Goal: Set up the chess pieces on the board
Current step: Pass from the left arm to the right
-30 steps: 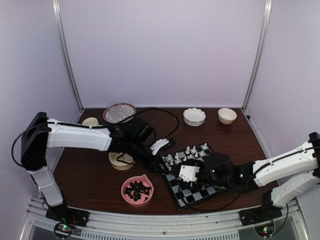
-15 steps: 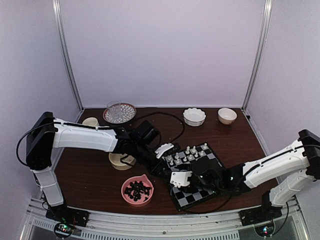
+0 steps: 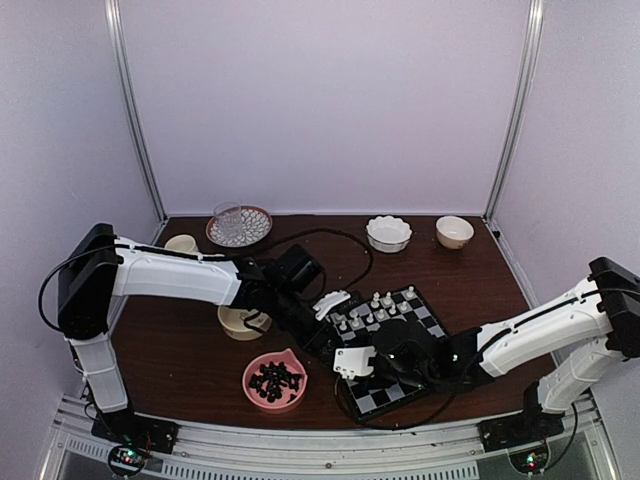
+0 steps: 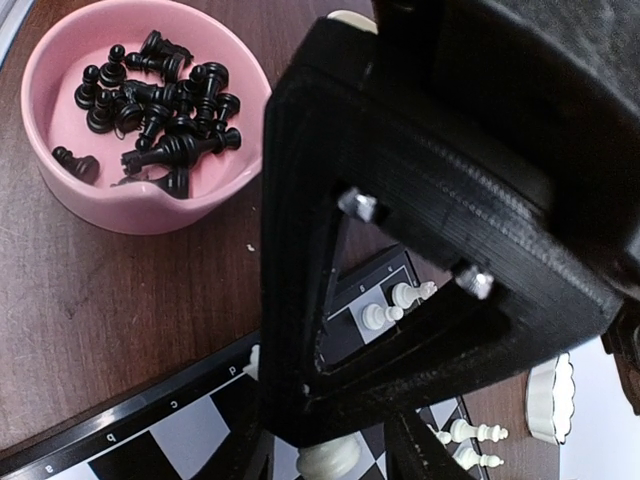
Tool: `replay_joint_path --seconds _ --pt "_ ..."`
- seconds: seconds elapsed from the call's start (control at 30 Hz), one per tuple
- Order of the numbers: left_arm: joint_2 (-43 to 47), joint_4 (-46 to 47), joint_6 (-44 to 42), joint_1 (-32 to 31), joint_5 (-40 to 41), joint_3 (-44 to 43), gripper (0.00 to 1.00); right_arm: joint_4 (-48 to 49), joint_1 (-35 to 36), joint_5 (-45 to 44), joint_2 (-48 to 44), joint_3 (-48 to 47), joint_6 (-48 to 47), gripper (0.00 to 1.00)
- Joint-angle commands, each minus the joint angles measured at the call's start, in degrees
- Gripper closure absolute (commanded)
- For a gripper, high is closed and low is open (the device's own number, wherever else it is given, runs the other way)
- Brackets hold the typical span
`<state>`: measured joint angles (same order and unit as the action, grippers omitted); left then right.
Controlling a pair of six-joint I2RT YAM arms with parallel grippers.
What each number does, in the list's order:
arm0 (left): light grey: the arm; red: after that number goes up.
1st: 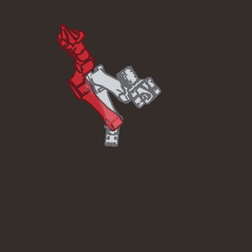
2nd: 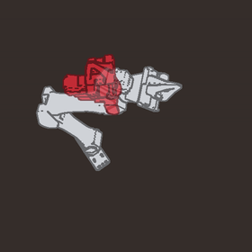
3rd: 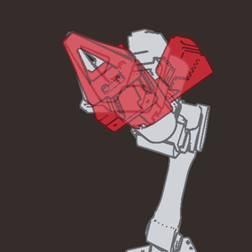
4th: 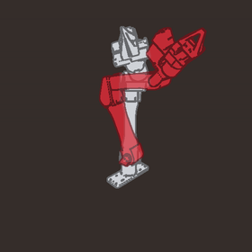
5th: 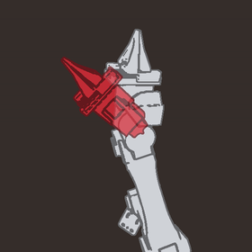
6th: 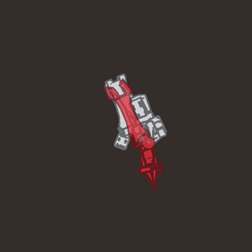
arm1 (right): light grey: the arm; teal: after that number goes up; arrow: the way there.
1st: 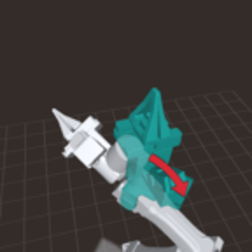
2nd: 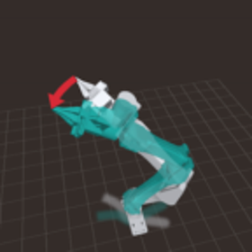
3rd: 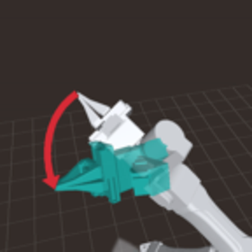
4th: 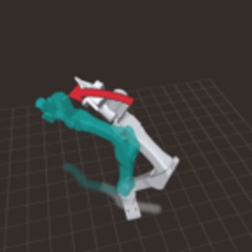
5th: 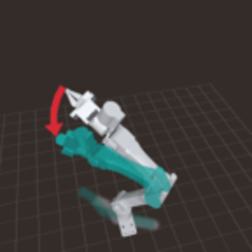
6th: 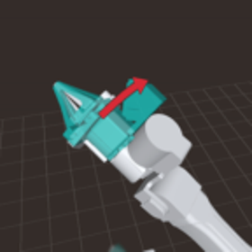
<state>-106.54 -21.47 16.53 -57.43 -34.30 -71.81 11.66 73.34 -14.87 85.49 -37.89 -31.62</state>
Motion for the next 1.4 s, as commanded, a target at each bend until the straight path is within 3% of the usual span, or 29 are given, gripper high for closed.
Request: replay_joint_path --seconds 0.0,0.3,0.43,0.6,0.8,1.1,1.37 --pt "-0.3 0.3 -0.8 -0.3 -1.2 -1.5 1.00 -1.2 0.6 -1.0 0.9 -1.7 0.0 0.61" --pt "0.7 1.2 -1.3 -0.4 -1.1 -0.6 0.98 -2.6 0.7 -1.6 2.1 -2.9 0.1 0.71" --pt "0.8 1.3 -1.4 -0.3 -1.0 -0.6 0.97 -2.6 0.6 -1.7 1.7 -2.7 0.2 0.80" --pt "1.9 2.3 -1.5 -0.4 -0.4 0.4 0.92 -2.6 0.7 -1.9 1.4 -2.6 0.3 0.87" --pt "4.7 4.7 -1.3 -0.3 0.7 2.8 0.78 -2.3 0.6 -2.2 0.8 -2.2 0.7 0.92" --pt "8.2 8.5 -0.6 -0.3 1.7 6.0 0.66 0.0 0.7 -2.5 -1.0 -0.6 1.7 0.94" --pt "12.6 15.3 1.3 0.3 4.6 11.1 0.65 4.3 0.4 -2.2 -4.8 2.8 2.7 0.93"
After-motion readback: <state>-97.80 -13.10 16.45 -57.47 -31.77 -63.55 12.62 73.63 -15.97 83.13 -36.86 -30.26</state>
